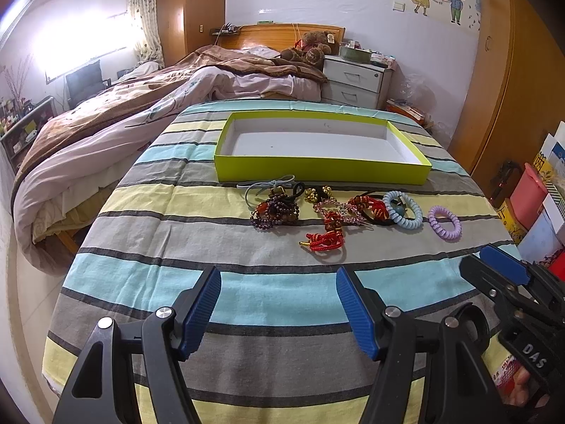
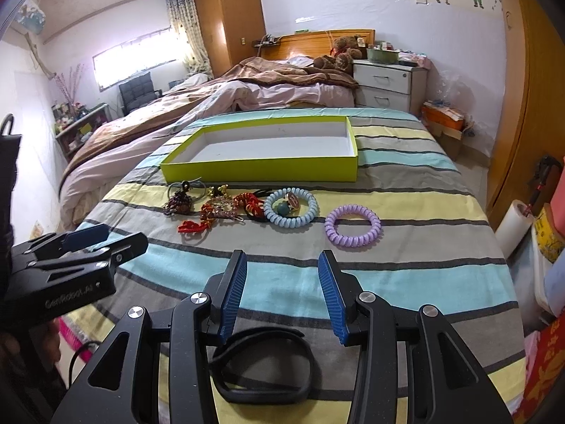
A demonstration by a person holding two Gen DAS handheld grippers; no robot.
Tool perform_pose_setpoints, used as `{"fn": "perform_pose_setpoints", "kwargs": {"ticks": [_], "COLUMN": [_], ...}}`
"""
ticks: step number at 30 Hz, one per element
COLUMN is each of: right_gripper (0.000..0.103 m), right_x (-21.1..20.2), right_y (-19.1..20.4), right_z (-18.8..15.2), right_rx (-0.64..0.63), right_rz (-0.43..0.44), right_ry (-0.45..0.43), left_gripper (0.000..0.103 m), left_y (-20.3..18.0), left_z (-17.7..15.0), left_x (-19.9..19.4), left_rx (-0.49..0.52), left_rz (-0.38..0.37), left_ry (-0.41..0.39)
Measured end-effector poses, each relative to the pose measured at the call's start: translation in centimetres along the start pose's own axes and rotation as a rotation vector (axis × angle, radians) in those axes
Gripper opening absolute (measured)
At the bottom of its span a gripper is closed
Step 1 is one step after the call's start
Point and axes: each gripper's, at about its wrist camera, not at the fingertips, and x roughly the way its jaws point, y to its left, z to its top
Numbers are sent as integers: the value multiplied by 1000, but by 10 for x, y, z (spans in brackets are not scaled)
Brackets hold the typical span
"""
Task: Organize jewelry
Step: 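Grasp the black watch band with the right tool and lift it, then grasp the dark red beaded bracelet with the left tool while the right tool holds the band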
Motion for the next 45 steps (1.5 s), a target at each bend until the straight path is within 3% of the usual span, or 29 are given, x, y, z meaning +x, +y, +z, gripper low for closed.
{"fn": "perform_pose_setpoints", "kwargs": {"ticks": [4, 10, 17, 24, 31, 42, 45], "right_gripper": [43, 44, 50, 50, 12, 9, 9], "right_x": [-5, -9, -2, 10, 9, 10, 12], "right_y": [-11, -19, -19, -18, -18, -39, -45], "right_z": [-3, -14, -26, -25, -24, 4, 12], "right_rx": [5, -101, -212, -202, -195, -46, -3], "right_rz": [62, 142, 130, 129, 117, 137, 128], "right_ry": [13, 94, 181, 226, 225, 135, 115], "left_gripper": [67, 67, 67, 67, 67, 67, 67], "left_y": [1, 4, 9, 19, 32, 42, 41], "left_z": [1, 1, -2, -4, 0, 25, 32], "left_x": [2, 7, 14, 18, 25, 40, 47], "left_rx": [6, 9, -2, -18, -55, -75, -61], "left_rz": [-4, -45, -138, -152, -190, -215, -178], "left_ry": [9, 23, 52, 68, 100, 101, 99]}}
